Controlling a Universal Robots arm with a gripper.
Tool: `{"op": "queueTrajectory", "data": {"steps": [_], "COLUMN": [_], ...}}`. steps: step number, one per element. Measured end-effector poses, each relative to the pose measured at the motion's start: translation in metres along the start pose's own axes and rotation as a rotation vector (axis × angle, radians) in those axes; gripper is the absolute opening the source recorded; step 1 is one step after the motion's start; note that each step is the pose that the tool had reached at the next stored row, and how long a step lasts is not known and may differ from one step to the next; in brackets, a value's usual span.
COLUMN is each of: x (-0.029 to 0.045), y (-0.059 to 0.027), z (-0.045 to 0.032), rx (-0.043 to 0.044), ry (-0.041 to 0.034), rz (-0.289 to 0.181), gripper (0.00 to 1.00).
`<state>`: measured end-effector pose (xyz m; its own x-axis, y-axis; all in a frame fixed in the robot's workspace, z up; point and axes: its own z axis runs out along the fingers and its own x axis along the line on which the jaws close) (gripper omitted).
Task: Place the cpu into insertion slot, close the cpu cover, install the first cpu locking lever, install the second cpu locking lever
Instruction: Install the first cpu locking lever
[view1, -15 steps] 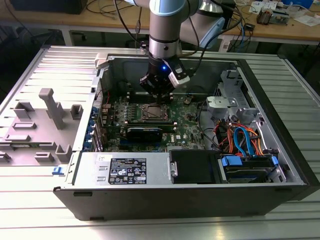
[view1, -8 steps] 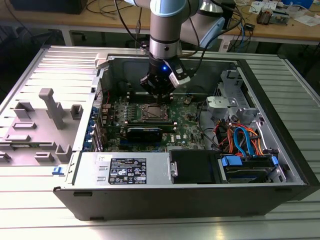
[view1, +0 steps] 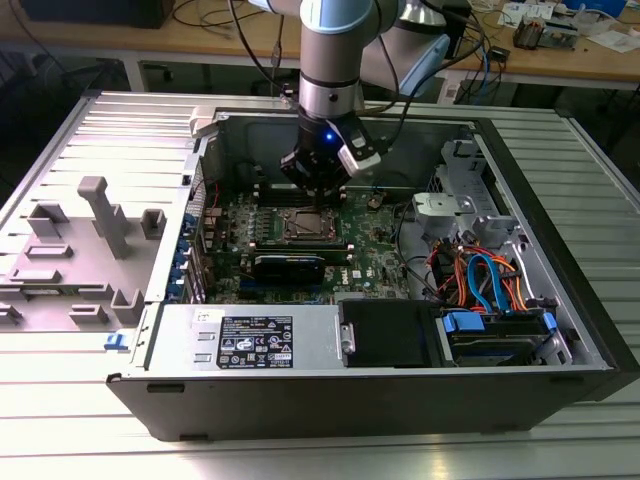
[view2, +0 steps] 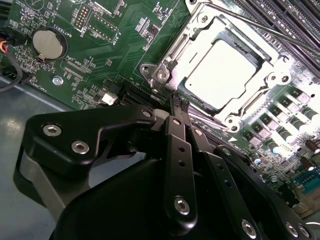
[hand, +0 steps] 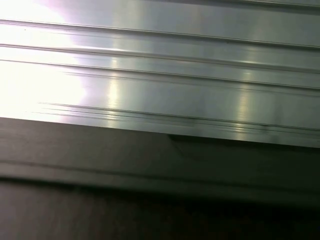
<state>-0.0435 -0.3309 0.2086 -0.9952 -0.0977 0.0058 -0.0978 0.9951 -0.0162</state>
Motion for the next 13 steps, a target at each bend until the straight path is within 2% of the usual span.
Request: {"op": "queueTrajectory", "data": {"steps": [13], "x": [-0.0014], "y": [-0.0008], "z": [0.0029], "rx": [0.0008], "ry": [0.0007], "rz": [0.000], "gripper": [0.12]}}
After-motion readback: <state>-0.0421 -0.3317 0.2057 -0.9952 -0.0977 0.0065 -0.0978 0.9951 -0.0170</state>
